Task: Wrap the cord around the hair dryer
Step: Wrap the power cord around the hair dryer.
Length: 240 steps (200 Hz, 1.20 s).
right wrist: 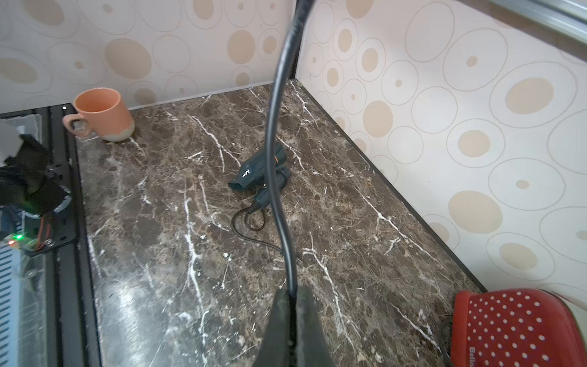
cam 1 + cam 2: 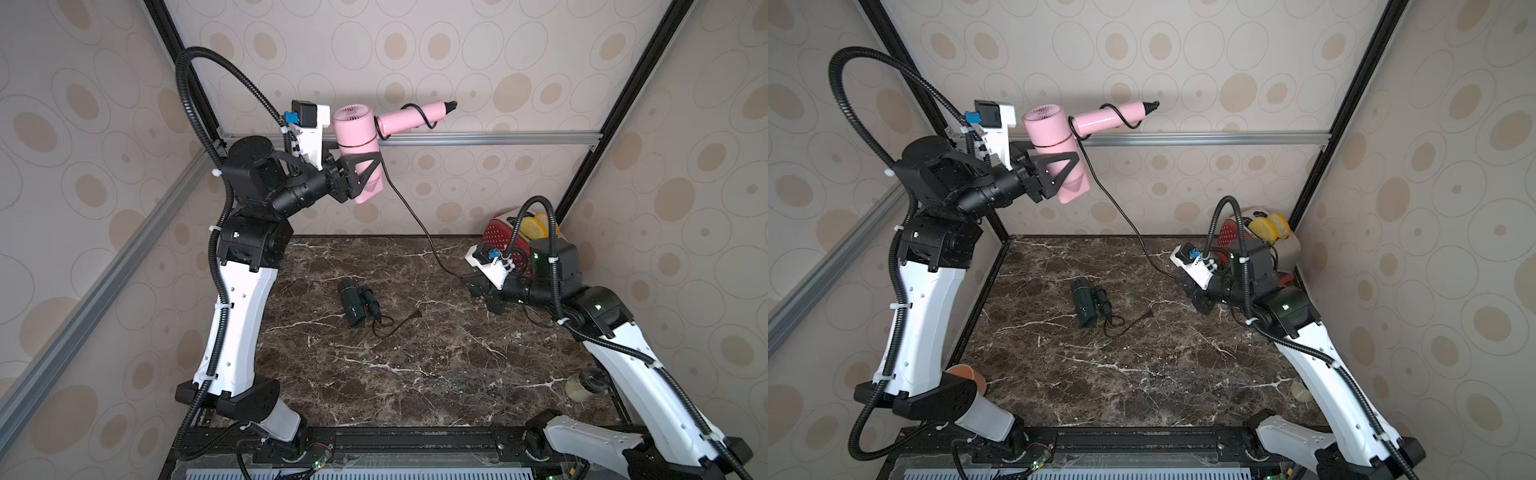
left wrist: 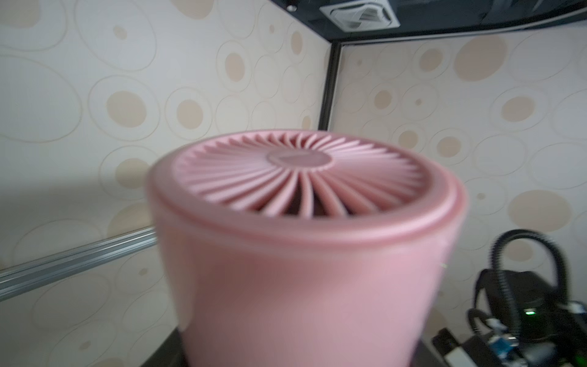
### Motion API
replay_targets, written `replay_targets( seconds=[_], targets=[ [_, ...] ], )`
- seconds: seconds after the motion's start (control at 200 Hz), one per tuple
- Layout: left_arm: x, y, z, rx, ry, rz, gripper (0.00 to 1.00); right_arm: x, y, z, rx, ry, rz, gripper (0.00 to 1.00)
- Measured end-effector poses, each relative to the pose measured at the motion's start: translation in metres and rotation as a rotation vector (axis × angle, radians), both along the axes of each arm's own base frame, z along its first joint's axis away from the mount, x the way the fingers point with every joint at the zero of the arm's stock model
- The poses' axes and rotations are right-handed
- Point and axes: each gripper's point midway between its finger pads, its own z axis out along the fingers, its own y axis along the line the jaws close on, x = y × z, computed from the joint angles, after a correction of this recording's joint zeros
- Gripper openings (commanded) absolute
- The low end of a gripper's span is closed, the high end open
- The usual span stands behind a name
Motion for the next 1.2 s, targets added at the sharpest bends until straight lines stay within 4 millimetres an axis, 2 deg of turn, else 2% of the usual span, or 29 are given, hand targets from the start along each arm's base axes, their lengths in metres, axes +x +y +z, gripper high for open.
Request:
replay_targets(
  seconds=[0.1,0.19,0.265,0.355,0.436,0.506,0.571,0.646,0.706,0.776,0.856,0.931,0.991,1.061,1.127,1.202],
  targets=[
    [0.033,0.016,-0.039,0.076,0.088,0.084,0.00,-0.024,-0.008,0.021,-0.004,-0.029,0.011,0.00],
    [0.057,0.028,-0.081,0.141,0.187,0.138,0.00,-0.037,-0.016,0.043,-0.001,-0.066,0.001,0.00],
    [0.068,0.033,-0.118,0.197,0.275,0.163,0.00,-0.041,-0.025,0.067,0.011,-0.112,-0.020,0.00],
    [0.072,0.034,-0.159,0.253,0.378,0.164,0.00,-0.044,-0.033,0.103,0.032,-0.194,-0.042,0.00],
    [0.064,0.025,-0.190,0.299,0.457,0.122,0.00,-0.041,-0.038,0.137,0.048,-0.288,-0.064,0.00],
    [0.048,0.009,-0.213,0.342,0.521,0.062,0.00,-0.032,-0.040,0.161,0.041,-0.372,-0.091,0.00],
    [0.024,-0.014,-0.228,0.370,0.571,-0.031,0.00,-0.021,-0.040,0.177,0.024,-0.448,-0.118,0.00],
    [-0.016,-0.045,-0.239,0.390,0.627,-0.176,0.00,-0.003,-0.036,0.191,-0.004,-0.529,-0.147,0.00],
    [-0.048,-0.066,-0.238,0.396,0.652,-0.285,0.00,0.016,-0.031,0.199,-0.032,-0.577,-0.171,0.00],
    [-0.087,-0.087,-0.228,0.374,0.670,-0.416,0.00,0.046,-0.028,0.207,-0.052,-0.618,-0.214,0.00],
    [-0.131,-0.106,-0.204,0.323,0.668,-0.552,0.00,0.095,-0.031,0.204,-0.070,-0.612,-0.283,0.00],
    [-0.160,-0.113,-0.175,0.249,0.654,-0.640,0.00,0.139,-0.040,0.195,-0.071,-0.580,-0.340,0.00],
    [-0.173,-0.114,-0.145,0.158,0.613,-0.685,0.00,0.170,-0.049,0.181,-0.059,-0.530,-0.369,0.00],
    [-0.180,-0.111,-0.110,0.060,0.549,-0.704,0.00,0.195,-0.056,0.163,-0.044,-0.469,-0.384,0.00],
    [-0.176,-0.104,-0.081,-0.019,0.484,-0.686,0.00,0.205,-0.058,0.145,-0.025,-0.409,-0.373,0.00],
    [-0.169,-0.098,-0.060,-0.084,0.437,-0.660,0.00,0.206,-0.051,0.126,0.005,-0.353,-0.338,0.00]
  ],
)
